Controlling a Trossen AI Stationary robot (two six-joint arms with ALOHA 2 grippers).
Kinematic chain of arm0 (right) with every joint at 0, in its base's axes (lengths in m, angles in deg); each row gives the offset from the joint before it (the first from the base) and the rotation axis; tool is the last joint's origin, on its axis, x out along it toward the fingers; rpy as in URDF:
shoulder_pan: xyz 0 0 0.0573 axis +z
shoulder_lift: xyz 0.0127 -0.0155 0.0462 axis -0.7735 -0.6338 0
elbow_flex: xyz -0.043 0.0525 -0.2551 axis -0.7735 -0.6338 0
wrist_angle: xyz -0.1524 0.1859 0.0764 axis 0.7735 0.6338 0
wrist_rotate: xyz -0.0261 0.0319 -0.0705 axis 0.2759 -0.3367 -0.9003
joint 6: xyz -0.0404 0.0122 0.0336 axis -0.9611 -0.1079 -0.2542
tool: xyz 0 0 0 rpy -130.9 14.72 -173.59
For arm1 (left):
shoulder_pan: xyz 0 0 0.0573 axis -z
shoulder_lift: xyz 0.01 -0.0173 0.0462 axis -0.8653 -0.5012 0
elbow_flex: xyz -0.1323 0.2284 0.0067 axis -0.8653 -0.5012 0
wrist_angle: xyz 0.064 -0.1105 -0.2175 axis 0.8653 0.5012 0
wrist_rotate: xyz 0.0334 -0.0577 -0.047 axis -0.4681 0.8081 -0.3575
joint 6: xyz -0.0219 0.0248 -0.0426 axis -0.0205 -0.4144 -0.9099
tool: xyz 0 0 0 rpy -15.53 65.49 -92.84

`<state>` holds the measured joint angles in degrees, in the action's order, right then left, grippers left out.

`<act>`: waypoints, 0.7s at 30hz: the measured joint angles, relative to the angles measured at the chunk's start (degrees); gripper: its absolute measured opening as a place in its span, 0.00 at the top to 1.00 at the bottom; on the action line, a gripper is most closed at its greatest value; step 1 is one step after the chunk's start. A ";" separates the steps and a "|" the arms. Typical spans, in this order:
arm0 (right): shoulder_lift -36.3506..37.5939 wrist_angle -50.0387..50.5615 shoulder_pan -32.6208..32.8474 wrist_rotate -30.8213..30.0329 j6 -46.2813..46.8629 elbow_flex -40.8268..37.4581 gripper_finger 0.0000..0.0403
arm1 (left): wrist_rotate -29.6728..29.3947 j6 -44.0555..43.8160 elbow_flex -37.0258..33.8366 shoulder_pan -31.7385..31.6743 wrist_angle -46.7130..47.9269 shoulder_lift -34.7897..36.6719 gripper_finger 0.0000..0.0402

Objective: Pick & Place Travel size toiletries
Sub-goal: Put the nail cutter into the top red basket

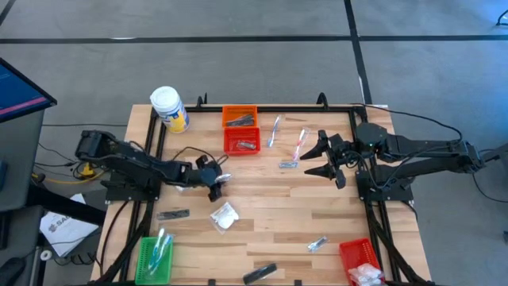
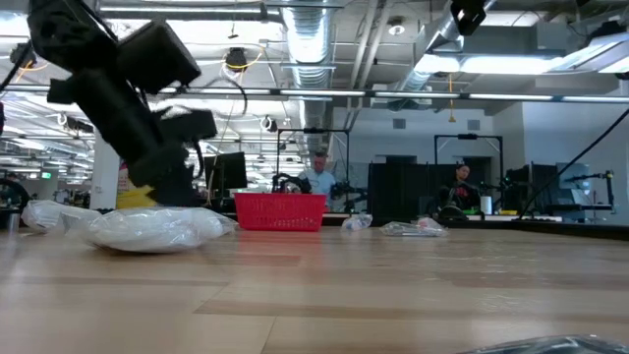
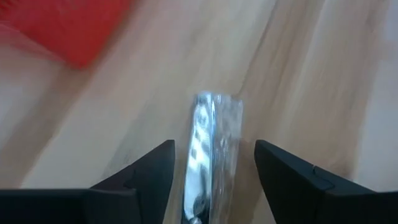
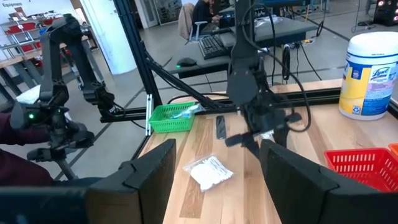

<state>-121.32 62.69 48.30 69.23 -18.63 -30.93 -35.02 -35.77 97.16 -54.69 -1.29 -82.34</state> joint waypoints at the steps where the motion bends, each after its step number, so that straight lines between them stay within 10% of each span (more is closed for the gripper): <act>1: 0.00 0.00 0.00 0.00 0.00 0.00 0.44 | -0.03 -0.07 0.20 0.00 -0.17 -1.72 0.47; 21: 0.00 0.10 0.11 0.00 0.01 0.00 0.44 | 2.99 -0.80 1.56 -1.20 -2.35 -7.22 0.74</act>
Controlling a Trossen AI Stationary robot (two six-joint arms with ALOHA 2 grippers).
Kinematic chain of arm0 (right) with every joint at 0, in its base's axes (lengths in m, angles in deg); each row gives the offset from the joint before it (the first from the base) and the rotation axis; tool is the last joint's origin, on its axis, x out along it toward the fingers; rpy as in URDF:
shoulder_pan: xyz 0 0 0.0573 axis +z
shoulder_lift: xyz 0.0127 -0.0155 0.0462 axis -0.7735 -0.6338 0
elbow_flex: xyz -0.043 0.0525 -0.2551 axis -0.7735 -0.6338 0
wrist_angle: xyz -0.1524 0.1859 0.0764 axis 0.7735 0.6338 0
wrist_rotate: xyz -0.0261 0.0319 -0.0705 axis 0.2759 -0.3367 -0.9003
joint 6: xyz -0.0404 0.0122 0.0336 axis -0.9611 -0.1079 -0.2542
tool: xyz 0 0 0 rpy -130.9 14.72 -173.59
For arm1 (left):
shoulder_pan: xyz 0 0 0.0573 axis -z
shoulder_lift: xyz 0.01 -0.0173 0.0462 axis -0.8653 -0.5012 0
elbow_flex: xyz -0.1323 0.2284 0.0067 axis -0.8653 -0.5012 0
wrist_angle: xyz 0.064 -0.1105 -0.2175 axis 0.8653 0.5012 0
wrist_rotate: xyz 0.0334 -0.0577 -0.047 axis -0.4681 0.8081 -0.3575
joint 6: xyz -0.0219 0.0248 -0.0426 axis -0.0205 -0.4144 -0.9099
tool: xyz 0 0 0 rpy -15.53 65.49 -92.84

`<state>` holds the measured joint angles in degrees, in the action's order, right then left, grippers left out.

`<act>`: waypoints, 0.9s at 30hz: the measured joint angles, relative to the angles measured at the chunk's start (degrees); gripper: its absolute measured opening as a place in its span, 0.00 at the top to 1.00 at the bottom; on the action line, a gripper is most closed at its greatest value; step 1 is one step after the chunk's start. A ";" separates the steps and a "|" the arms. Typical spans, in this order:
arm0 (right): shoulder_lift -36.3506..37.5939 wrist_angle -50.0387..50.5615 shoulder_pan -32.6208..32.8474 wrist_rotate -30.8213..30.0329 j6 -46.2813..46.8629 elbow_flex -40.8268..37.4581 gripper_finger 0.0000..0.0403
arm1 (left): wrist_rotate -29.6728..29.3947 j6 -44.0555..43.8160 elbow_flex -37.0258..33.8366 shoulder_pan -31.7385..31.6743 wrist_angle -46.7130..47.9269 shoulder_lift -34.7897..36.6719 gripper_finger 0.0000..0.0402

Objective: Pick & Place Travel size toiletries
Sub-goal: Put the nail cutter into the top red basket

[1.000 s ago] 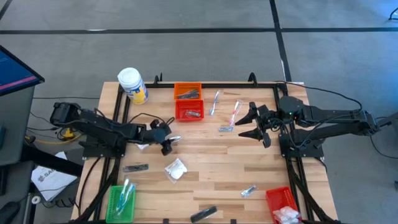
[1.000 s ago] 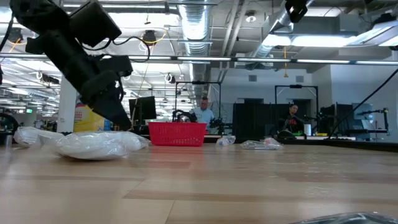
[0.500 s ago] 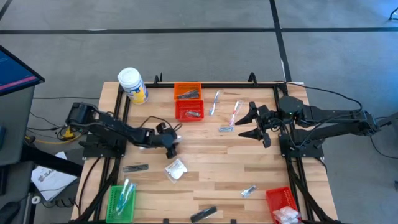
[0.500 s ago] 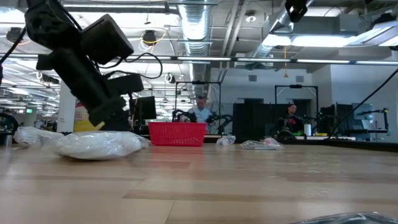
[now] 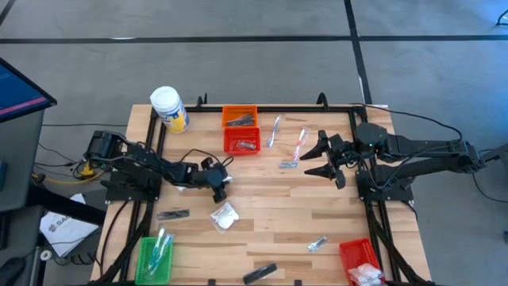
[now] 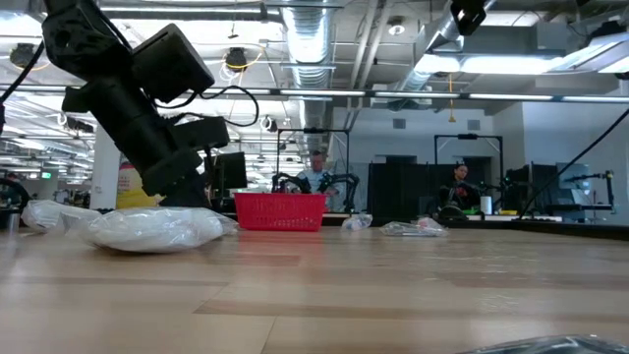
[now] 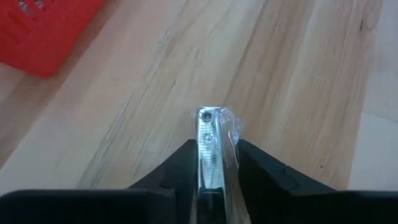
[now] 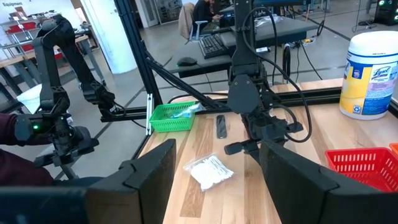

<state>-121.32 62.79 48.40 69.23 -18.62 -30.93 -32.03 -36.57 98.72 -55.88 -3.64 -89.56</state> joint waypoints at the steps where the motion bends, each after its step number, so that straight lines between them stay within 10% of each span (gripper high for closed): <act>1: 0.00 0.00 0.00 0.00 -0.01 0.00 0.44 | 0.02 0.02 0.00 -0.12 -0.04 -0.02 0.76; 27: -0.01 -0.02 -0.02 0.00 -0.01 0.00 0.44 | -2.15 6.41 4.69 -2.41 -1.36 7.27 0.90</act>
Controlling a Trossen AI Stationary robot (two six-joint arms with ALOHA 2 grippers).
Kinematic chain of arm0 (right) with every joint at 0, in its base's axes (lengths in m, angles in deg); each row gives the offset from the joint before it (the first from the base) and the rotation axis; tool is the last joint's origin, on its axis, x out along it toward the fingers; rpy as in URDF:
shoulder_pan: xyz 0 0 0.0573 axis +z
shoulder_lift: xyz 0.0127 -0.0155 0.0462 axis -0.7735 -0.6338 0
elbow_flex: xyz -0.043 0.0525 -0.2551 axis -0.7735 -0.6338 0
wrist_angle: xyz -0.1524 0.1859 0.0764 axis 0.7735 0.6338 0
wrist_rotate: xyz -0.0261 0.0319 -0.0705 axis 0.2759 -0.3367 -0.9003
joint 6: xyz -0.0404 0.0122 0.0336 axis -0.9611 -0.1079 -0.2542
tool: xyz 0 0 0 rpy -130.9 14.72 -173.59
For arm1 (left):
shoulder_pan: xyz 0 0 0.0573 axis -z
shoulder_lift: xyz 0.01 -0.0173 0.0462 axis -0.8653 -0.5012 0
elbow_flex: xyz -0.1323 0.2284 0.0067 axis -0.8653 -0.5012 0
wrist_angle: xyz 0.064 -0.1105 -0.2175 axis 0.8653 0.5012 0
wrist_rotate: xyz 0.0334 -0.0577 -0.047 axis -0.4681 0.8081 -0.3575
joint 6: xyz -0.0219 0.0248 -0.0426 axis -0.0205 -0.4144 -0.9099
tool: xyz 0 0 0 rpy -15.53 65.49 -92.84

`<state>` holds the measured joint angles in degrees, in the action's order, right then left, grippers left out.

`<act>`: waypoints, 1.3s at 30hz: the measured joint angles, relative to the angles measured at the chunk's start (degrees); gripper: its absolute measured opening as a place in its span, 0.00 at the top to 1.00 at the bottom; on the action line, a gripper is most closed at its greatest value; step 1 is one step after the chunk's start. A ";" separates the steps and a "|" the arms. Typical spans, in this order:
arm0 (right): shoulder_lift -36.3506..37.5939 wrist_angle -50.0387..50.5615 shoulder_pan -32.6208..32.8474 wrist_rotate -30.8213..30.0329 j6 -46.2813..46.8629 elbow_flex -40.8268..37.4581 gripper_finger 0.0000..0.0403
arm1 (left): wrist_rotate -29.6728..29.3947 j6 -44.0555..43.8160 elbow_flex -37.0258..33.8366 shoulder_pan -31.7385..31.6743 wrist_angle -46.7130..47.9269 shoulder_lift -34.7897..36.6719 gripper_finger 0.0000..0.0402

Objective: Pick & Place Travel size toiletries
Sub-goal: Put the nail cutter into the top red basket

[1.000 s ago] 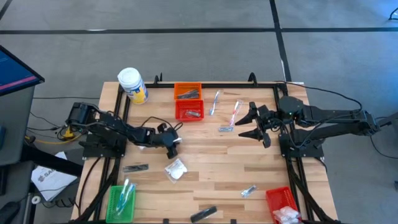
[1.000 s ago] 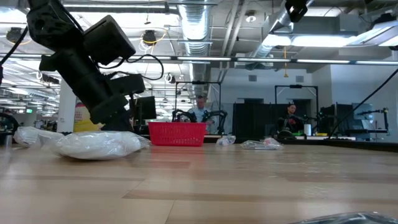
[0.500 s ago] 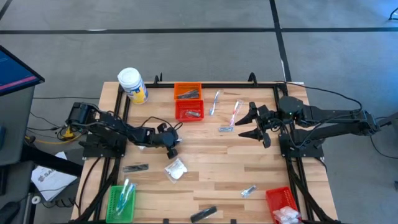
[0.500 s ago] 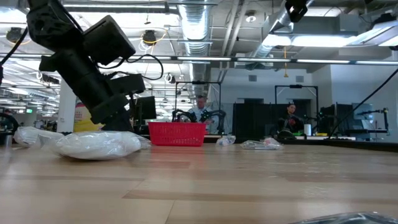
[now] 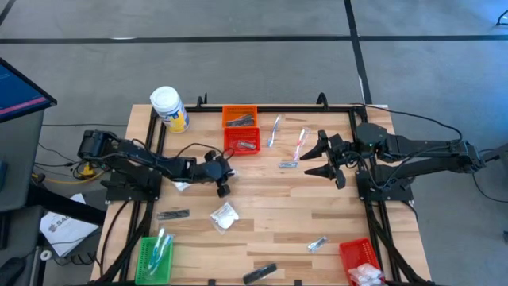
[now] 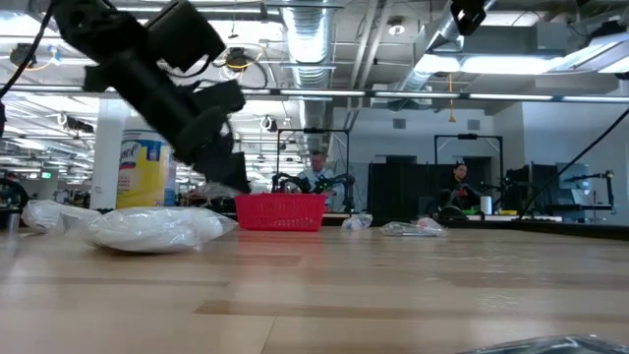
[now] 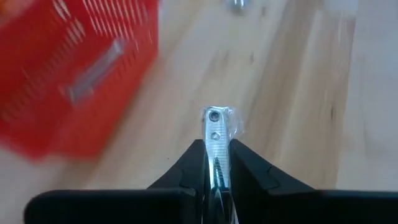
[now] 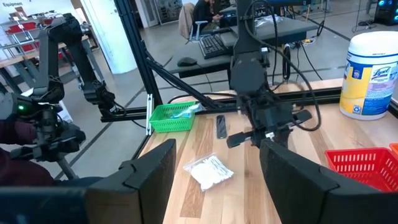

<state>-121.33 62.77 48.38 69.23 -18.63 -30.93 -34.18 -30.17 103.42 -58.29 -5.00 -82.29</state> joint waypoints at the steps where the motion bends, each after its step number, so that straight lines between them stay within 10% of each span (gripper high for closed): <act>1: -0.01 0.01 0.00 0.00 0.00 0.00 0.44 | -0.02 1.12 0.64 -0.76 -0.40 0.06 0.90; 21: -1.48 -0.07 0.00 0.00 0.00 -0.04 0.44 | 17.48 17.85 16.18 -26.36 -0.62 -4.99 0.90; 39: -4.60 -0.45 -0.24 0.00 -0.02 -0.02 0.44 | 25.74 28.47 34.25 -30.64 20.33 -24.50 0.90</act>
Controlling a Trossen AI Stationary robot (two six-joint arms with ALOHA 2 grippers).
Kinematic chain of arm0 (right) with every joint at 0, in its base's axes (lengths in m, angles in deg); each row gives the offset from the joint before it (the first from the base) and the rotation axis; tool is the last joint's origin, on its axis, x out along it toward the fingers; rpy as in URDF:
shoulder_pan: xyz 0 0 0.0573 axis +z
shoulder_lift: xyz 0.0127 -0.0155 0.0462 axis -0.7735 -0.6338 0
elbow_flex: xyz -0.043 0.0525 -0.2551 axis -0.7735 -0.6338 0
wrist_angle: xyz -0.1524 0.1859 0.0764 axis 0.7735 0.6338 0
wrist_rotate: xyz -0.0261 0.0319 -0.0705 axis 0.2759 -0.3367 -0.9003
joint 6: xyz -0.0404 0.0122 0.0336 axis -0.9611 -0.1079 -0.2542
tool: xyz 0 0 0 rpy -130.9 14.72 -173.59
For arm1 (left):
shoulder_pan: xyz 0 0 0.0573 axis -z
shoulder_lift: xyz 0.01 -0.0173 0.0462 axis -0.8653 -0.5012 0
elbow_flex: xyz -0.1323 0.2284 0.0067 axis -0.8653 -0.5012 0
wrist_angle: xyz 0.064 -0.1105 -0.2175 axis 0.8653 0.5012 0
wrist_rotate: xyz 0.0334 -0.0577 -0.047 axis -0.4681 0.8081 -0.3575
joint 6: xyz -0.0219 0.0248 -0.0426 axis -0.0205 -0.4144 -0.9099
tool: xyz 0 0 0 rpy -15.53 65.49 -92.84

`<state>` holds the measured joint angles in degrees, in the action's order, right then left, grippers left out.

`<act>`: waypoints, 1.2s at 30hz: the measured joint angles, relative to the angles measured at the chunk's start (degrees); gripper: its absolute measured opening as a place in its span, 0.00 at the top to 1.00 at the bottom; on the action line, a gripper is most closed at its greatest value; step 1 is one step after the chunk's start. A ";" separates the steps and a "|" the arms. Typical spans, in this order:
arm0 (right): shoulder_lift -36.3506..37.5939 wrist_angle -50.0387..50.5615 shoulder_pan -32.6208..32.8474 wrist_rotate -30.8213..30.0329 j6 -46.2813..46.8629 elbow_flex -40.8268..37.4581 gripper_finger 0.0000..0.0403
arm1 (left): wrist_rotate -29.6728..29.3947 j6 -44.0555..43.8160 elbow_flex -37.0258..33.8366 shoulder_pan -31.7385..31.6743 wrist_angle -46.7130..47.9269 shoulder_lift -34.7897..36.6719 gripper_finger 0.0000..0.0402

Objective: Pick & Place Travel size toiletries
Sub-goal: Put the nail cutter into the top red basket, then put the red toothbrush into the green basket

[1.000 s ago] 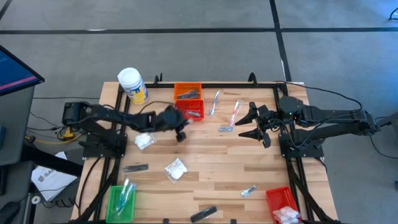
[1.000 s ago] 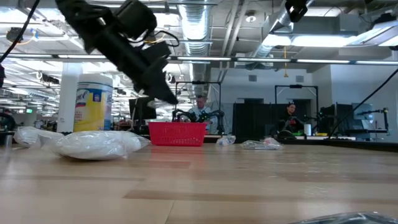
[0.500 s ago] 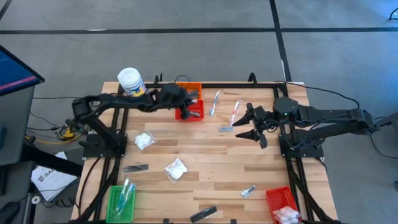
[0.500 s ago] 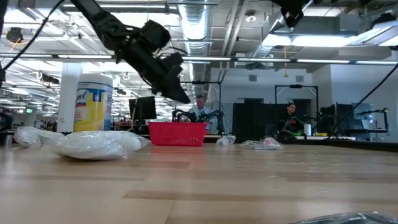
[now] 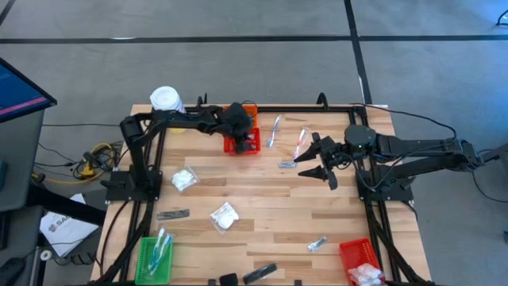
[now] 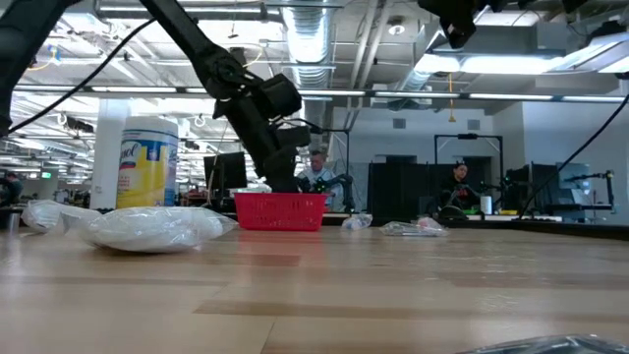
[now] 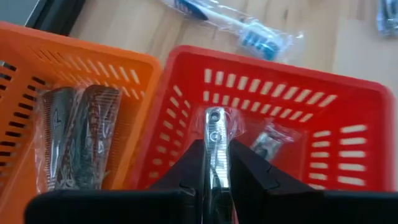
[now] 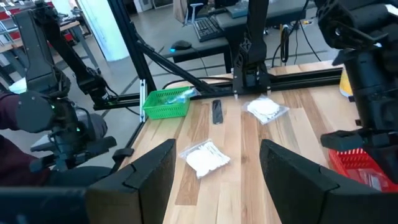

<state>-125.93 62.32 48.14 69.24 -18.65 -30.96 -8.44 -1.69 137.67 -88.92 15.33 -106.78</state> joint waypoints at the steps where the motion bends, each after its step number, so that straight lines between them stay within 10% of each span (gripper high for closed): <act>1: 0.00 0.05 0.02 0.00 0.00 0.00 0.44 | 0.20 0.02 0.14 -0.02 -0.12 -0.36 0.90; 23: -0.08 0.35 0.00 0.02 0.00 0.00 0.44 | -5.73 -0.08 0.10 1.63 1.17 0.44 0.66; 36: -0.09 1.10 -0.02 0.02 0.00 0.02 0.44 | -6.74 -2.02 0.09 6.38 3.80 17.11 0.61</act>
<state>-126.02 63.41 48.12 69.25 -18.65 -30.93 -15.18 -3.71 137.76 -82.54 19.13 -89.67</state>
